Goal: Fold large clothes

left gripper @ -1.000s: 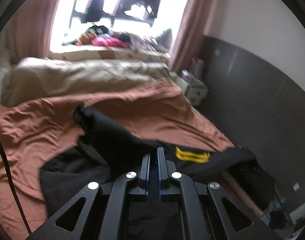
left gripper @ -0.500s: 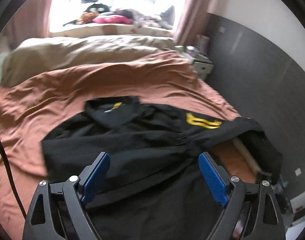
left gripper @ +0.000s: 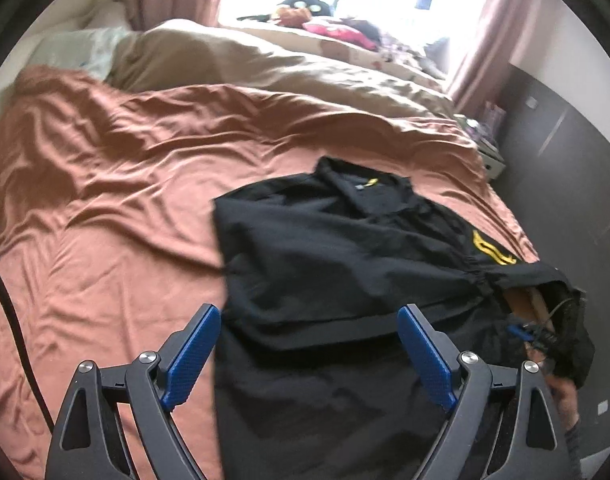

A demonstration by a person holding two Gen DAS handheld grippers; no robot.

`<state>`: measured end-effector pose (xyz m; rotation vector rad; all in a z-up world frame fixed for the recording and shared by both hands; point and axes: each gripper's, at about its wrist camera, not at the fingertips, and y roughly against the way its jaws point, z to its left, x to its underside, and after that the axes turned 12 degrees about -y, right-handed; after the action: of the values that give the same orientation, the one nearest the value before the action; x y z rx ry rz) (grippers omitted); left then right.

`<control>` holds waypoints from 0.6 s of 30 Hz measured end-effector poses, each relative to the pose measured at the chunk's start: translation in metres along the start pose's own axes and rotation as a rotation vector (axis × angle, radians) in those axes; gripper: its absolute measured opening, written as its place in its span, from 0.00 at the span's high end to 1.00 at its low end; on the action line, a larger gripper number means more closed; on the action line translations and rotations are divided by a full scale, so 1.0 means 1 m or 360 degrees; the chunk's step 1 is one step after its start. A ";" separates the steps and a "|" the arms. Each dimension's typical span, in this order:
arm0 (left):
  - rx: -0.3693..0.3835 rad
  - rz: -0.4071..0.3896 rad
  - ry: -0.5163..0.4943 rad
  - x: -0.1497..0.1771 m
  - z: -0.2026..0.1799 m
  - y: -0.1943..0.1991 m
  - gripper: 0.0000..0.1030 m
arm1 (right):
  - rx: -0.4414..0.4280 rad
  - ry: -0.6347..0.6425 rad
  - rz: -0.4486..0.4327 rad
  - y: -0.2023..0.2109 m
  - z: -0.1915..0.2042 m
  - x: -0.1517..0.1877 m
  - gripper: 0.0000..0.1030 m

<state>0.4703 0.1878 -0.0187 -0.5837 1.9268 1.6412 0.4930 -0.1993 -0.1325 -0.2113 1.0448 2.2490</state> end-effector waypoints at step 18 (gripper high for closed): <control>0.0066 0.0078 0.0102 0.044 -0.011 -0.055 0.12 | 0.0241 -0.0199 -0.0403 0.127 -0.083 -0.078 0.29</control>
<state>0.4707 0.1687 -0.0869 -0.5834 2.0310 1.6264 0.4664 -0.3586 -0.0772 -0.1289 1.0532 1.9229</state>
